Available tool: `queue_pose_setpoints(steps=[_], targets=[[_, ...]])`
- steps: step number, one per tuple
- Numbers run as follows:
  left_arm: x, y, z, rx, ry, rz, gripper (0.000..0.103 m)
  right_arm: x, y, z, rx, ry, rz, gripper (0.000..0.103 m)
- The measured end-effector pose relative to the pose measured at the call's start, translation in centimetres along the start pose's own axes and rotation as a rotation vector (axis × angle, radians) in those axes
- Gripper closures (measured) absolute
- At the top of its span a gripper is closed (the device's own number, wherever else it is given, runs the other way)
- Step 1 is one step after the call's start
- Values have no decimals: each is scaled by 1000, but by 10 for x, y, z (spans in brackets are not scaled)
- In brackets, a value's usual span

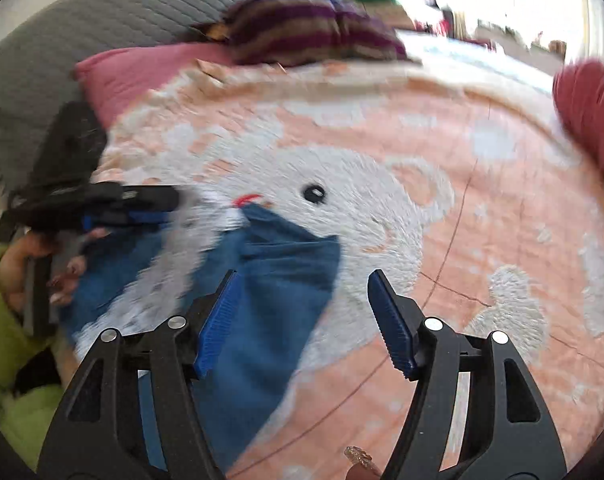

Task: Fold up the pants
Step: 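Lift the lace hem and fold it over the denim toward the waistband with both grippers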

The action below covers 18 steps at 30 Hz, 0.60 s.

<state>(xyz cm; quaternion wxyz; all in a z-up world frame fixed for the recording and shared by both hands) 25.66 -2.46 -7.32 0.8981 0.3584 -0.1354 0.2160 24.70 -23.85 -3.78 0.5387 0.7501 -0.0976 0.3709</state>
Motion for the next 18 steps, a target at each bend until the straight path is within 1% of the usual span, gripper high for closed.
queue_pose_setpoints(steps=[3,5,6,7,8,9,10,11,12,14,16,18], targets=[[3,-9,-6,25,19,-2,21,8,-32,14,60,-61,-49,44],[3,-13,-5,32,7,-7,23,6,-44,15,109,-98,-73,44],[2,-15,-3,41,-5,-9,31,5,-48,16,126,-113,-84,44],[0,-16,0,40,-21,-13,54,4,-52,12,157,-118,-94,44],[-1,-17,2,24,-21,-18,72,2,-55,11,185,-125,-97,47],[-2,-17,4,11,-16,-18,85,1,-58,10,201,-129,-102,68],[-2,-15,7,11,-21,-13,85,0,-59,7,221,-132,-106,83],[-2,-12,10,8,-34,-6,86,-1,-56,8,228,-137,-88,94],[-2,-6,15,-1,-51,7,86,-2,-52,10,223,-142,-72,96],[-2,8,23,4,-85,42,86,-2,-43,17,195,-168,-27,97],[0,10,25,45,-122,49,86,-1,-44,19,171,-170,-13,97],[3,-1,19,116,-124,24,86,-1,-56,17,119,-157,-35,97]])
Point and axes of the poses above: each gripper's, at about its wrist camera, not at the fingertips, and y roughly against the way its jaws point, z to its right, x to its top, the point moved 5 cm from there along -y, roughly the way its jaws point, and after that the axes turned 2 degrees about y, right-handed, at the moved point
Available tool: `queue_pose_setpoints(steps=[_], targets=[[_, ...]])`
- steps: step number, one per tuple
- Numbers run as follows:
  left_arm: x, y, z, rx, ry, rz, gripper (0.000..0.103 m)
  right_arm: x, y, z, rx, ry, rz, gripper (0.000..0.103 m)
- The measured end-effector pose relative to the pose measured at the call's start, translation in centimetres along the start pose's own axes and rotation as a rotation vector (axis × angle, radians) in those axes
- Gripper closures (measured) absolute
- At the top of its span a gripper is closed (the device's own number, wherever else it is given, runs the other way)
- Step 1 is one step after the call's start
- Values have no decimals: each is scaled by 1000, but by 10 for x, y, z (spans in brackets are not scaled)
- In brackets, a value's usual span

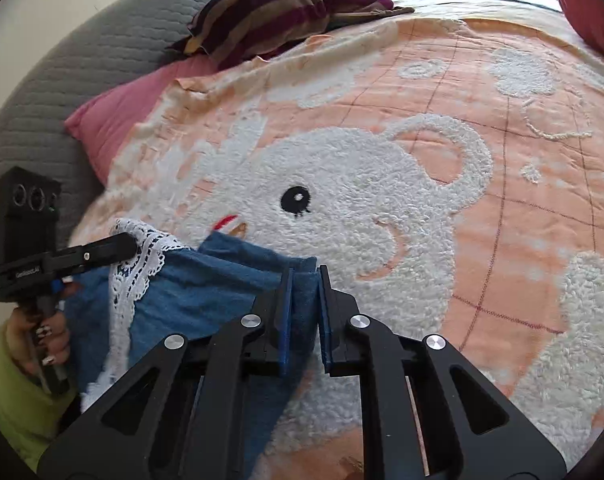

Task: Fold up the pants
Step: 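Lift the lace hem and fold it over the denim toward the waistband with both grippers, then open both grippers and withdraw from the folded pants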

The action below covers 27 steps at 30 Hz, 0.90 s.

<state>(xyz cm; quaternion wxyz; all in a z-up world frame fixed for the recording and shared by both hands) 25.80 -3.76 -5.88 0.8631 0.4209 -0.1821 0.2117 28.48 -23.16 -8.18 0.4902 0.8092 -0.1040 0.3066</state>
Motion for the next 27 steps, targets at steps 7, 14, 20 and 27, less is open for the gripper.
queue_pose_setpoints(steps=[7,14,20,27], targets=[[-7,-5,-32,25,111,-23,65,-2,3,-9,-146,90,18,85],[-16,46,-19,52,44,32,40,-15,54,-42,-97,147,113,49],[-56,80,-1,24,25,12,39,-57,83,-83,-59,264,113,48],[-116,93,-1,-28,88,-70,39,-99,100,-113,-42,403,88,48]])
Point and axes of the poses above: each gripper's, at about its wrist camera, not at the fingertips, and y roughly against the way its jaws point, z to its right, x to its top, the point moved 5 cm from there along -y, roughly the way its jaws point, and after that the axes turned 2 degrees about y, right-handed, at the moved point
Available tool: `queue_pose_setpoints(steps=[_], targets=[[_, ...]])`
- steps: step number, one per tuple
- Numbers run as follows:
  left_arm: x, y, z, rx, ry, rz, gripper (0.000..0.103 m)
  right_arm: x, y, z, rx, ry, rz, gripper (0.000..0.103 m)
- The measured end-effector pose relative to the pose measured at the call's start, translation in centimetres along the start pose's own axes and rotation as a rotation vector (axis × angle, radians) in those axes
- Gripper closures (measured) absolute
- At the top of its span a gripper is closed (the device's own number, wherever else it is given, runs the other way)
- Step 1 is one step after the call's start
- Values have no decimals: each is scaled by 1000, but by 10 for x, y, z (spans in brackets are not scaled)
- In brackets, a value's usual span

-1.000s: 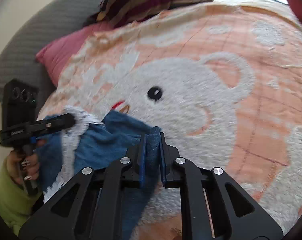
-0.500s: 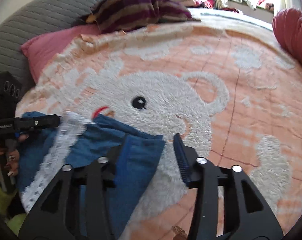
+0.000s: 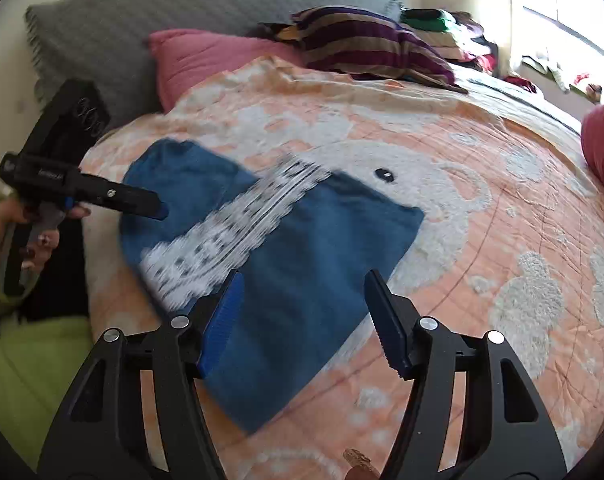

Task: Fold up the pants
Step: 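Open both grippers and withdraw from the folded pants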

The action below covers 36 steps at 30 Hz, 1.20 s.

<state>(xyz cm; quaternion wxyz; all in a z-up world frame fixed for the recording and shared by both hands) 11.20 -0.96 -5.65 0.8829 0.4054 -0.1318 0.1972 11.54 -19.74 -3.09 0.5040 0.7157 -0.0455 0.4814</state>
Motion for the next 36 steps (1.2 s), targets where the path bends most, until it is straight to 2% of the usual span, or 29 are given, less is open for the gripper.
queue_pose_setpoints(steps=[6,10,11,13,17,20,23,25,27,31,34,36], targets=[[-18,-21,6,20,4,-50,39,-15,-5,-11,41,-1,-24,48],[-22,-32,15,64,-27,-48,40,-21,-15,-16,46,-1,-49,48],[-22,-34,19,69,-50,-42,45,-22,-17,-18,41,4,-59,48],[-23,-33,24,57,-70,-42,91,-22,-20,-20,27,17,-66,47],[-27,-18,23,99,-114,-29,91,-14,-8,-30,56,38,-10,43],[-30,-15,17,124,-117,-37,91,-10,-10,-39,54,75,-9,41],[-31,-18,9,153,-124,-43,80,-12,-19,-41,41,82,-39,41],[-30,-16,6,183,-141,-36,70,-18,-29,-40,14,89,-97,41],[-31,-16,5,182,-145,-39,68,-27,-41,-36,4,64,-146,42],[-29,-17,12,192,-160,-39,65,-28,-41,-35,7,43,-138,41],[-28,-15,14,200,-165,-30,57,-28,-41,-35,9,39,-137,41],[-27,-14,16,203,-168,-28,55,-28,-40,-34,11,26,-134,41]])
Point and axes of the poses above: each gripper's, at about its wrist camera, not at the fingertips, and y roughly against the way its jaws point, z to its right, x to its top, the point moved 5 cm from there along -y, roughly the way its jaws point, and after that the axes turned 2 degrees about y, right-handed, at the moved point
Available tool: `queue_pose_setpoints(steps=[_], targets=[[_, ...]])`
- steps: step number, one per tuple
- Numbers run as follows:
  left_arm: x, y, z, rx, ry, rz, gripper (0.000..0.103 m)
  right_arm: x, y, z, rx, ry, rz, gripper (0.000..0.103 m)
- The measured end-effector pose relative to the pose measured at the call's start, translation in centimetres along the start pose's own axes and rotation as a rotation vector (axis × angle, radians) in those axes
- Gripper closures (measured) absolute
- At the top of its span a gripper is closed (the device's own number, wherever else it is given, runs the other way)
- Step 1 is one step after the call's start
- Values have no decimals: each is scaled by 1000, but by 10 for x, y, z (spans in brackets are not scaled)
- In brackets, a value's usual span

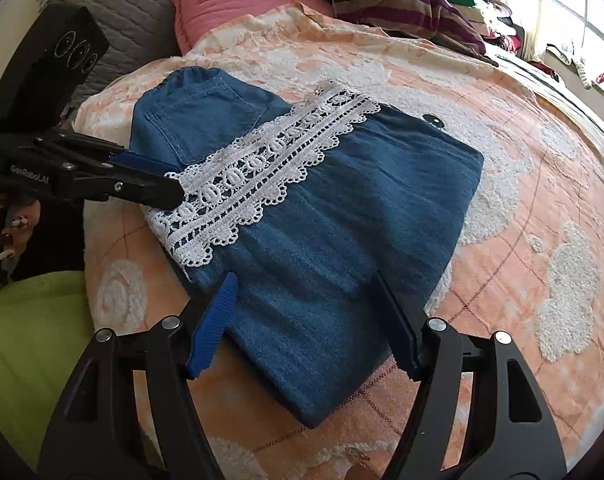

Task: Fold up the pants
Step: 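Open both grippers and withdraw from the folded pants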

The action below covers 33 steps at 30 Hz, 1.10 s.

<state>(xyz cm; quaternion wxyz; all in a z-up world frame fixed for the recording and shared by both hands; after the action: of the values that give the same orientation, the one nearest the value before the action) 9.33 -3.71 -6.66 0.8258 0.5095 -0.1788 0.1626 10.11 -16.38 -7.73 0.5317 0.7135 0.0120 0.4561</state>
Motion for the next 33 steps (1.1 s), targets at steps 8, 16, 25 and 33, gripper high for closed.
queue_pose_setpoints(steps=[8,16,25,33], targets=[[-1,7,3,2,-4,15,46,0,9,6,-8,-33,16,33],[-1,13,4,13,-9,32,45,-1,18,16,-33,-55,31,26],[-2,21,7,45,-24,53,28,-2,29,28,-53,-84,53,22],[0,30,10,100,-53,75,13,-1,38,38,-63,-120,80,18]])
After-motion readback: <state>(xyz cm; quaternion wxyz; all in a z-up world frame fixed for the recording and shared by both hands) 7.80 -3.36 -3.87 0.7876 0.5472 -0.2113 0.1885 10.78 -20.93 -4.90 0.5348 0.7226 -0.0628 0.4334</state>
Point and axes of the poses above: each gripper's, at about its wrist camera, not at the fingertips, and y roughly against the way its jaws point, z to its right, x to its top, the point moved 5 cm from there along -y, roughly the way its jaws point, and after that the axes turned 2 degrees about y, right-handed, at the moved point
